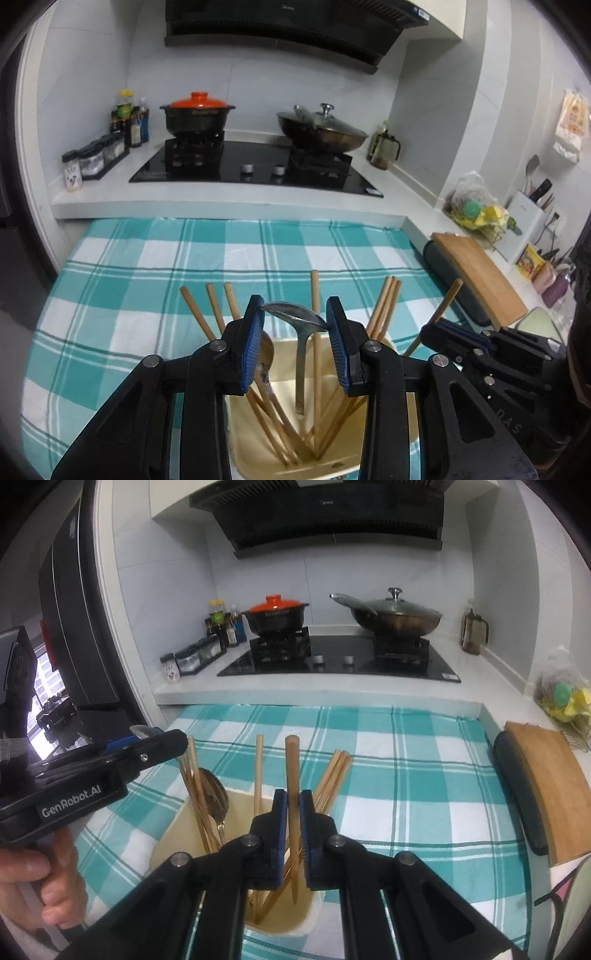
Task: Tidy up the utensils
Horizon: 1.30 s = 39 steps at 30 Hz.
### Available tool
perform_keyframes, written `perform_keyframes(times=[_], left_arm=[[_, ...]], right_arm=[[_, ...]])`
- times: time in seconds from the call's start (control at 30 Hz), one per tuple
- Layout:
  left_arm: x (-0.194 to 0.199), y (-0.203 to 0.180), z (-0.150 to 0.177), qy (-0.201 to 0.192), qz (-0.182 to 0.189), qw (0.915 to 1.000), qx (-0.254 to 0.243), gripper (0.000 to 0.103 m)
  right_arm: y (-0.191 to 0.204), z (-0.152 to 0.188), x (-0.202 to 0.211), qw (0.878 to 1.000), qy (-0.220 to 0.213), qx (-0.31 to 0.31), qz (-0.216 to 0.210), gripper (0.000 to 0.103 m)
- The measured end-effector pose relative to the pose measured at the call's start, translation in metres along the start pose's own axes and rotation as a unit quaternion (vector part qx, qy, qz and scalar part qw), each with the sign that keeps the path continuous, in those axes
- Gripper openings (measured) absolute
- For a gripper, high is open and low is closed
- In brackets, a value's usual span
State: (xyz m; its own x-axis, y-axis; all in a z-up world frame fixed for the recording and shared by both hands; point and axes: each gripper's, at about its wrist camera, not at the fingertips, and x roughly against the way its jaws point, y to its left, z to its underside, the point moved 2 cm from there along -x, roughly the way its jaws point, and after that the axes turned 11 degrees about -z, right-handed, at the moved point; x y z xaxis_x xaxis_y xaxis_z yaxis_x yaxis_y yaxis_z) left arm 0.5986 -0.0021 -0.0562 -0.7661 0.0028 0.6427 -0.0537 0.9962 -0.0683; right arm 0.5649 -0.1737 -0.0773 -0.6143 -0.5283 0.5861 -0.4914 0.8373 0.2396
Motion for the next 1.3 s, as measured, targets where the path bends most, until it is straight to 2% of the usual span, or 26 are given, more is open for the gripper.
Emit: perform_keyframes(times=[0.27,0.33,0.37,0.47,0.57,0.6,0.67,0.7,0.8,0.87,0.9,0.97,1.03,1.13,1.2,1.3], left_arm=[[-0.036,-0.019,0.009,0.037,-0.025,0.9983,-0.037,0.037],[-0.036,-0.021,0.006,0.039,-0.036,0.9976,-0.043,0.044],[-0.032,-0.021,0.003,0.038,-0.041,0.9975,-0.044,0.049],[0.003,-0.013,-0.009,0.013,-0.038,0.9983,-0.043,0.06],[0.056,-0.003,-0.015,-0.03,-0.047,0.9968,-0.057,0.078],[0.074,0.0,-0.014,-0.042,-0.055,0.9956,-0.063,0.086],[0.112,0.008,-0.003,-0.063,-0.074,0.9926,-0.073,0.099],[0.13,0.011,0.007,-0.071,-0.086,0.9908,-0.077,0.102],[0.166,0.016,0.045,-0.073,-0.131,0.9847,-0.088,0.103],[0.184,0.017,0.071,-0.071,-0.147,0.9834,-0.08,0.103],[0.191,0.018,0.084,-0.066,-0.15,0.9838,-0.073,0.103],[0.205,0.02,0.107,-0.058,-0.141,0.9869,-0.054,0.103],[0.221,0.021,0.126,-0.065,-0.129,0.9891,-0.031,0.103],[0.241,0.017,0.141,-0.078,-0.159,0.9836,-0.032,0.103],[0.255,0.013,0.146,-0.089,-0.182,0.9784,-0.042,0.103],[0.268,0.012,0.15,-0.092,-0.18,0.9784,-0.04,0.103]], right_arm=[[-0.007,-0.003,-0.021,1.0,0.013,-0.006,0.013,0.008],[-0.011,-0.006,-0.028,0.999,0.026,-0.01,0.022,0.011],[-0.013,-0.006,-0.028,0.999,0.026,-0.012,0.029,0.017],[-0.016,-0.013,-0.012,0.999,0.007,-0.022,0.038,0.035],[-0.009,-0.022,0.029,0.999,-0.028,-0.017,0.036,0.038],[-0.005,-0.024,0.047,0.998,-0.041,-0.009,0.04,0.041],[0.006,-0.024,0.084,0.997,-0.068,0.003,0.045,0.054],[0.012,-0.022,0.103,0.996,-0.082,0.007,0.046,0.056],[0.034,-0.007,0.152,0.993,-0.111,0.017,0.044,0.056],[0.048,0.01,0.175,0.991,-0.12,0.018,0.048,0.057],[0.055,0.021,0.184,0.991,-0.123,0.018,0.05,0.059],[0.07,0.044,0.197,0.99,-0.126,0.022,0.051,0.078],[0.086,0.067,0.206,0.99,-0.128,0.032,0.054,0.08],[0.107,0.095,0.214,0.99,-0.118,0.052,0.051,0.081],[0.115,0.11,0.221,0.989,-0.125,0.052,0.053,0.09],[0.125,0.124,0.227,0.989,-0.127,0.046,0.056,0.102]])
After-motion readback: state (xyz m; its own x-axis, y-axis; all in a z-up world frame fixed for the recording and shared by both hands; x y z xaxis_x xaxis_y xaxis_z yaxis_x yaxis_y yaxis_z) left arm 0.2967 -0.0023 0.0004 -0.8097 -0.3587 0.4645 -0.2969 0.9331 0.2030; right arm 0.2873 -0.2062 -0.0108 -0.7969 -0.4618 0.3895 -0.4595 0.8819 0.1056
